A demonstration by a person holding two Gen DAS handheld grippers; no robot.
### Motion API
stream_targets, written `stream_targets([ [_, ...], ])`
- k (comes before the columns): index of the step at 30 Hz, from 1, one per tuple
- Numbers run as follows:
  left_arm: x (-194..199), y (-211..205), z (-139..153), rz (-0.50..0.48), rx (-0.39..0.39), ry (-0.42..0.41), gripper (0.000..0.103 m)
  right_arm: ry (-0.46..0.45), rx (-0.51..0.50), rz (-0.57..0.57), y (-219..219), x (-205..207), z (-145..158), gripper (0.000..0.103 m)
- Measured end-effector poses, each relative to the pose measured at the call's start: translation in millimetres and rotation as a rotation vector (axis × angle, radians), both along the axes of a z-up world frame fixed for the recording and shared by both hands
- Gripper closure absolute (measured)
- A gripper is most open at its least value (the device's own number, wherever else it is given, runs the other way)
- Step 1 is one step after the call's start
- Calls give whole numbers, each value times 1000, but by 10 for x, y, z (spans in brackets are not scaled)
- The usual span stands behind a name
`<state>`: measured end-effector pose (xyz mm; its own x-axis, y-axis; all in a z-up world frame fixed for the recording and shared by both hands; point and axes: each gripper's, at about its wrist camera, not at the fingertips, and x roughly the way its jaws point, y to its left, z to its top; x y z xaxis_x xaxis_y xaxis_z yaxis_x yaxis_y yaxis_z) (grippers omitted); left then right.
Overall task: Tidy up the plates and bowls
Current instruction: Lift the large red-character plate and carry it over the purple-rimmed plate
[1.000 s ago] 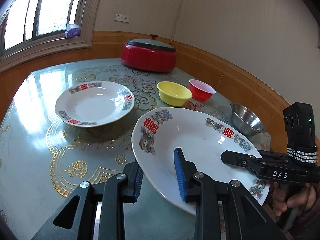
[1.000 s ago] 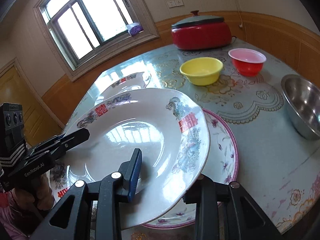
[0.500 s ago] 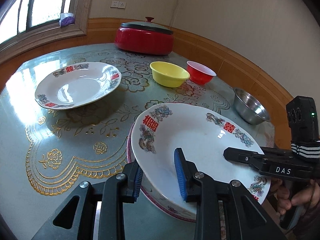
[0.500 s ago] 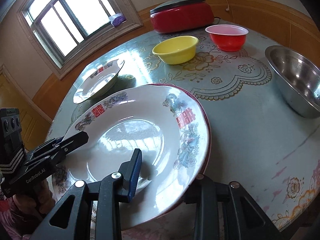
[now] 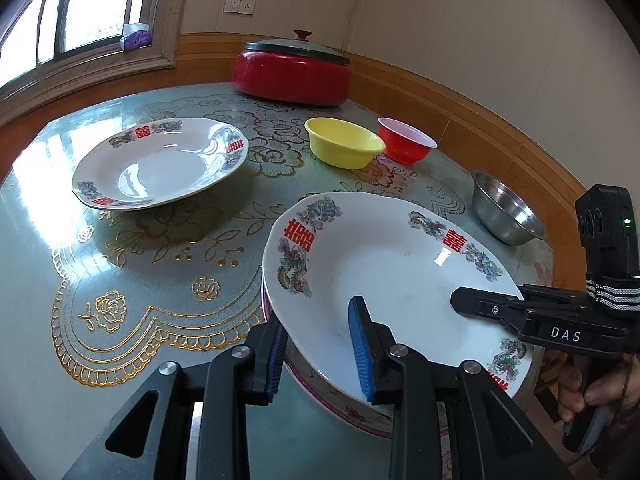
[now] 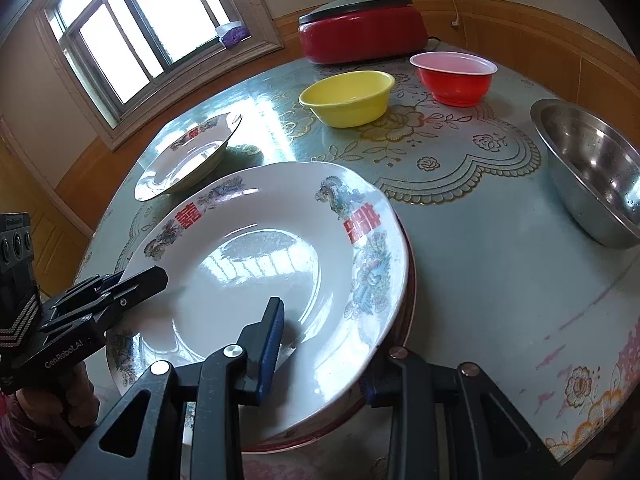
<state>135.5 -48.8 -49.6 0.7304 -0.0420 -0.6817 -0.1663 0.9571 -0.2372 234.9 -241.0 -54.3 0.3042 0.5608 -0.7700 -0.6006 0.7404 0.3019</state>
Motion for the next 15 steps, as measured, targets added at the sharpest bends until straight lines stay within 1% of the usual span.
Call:
stream_targets([
  [5, -13, -22, 4, 10, 0, 5, 72, -18, -24, -28, 9, -28, 21, 71],
  [15, -72, -3, 24, -6, -24, -1, 71, -29, -15, -59, -27, -115, 40, 71],
])
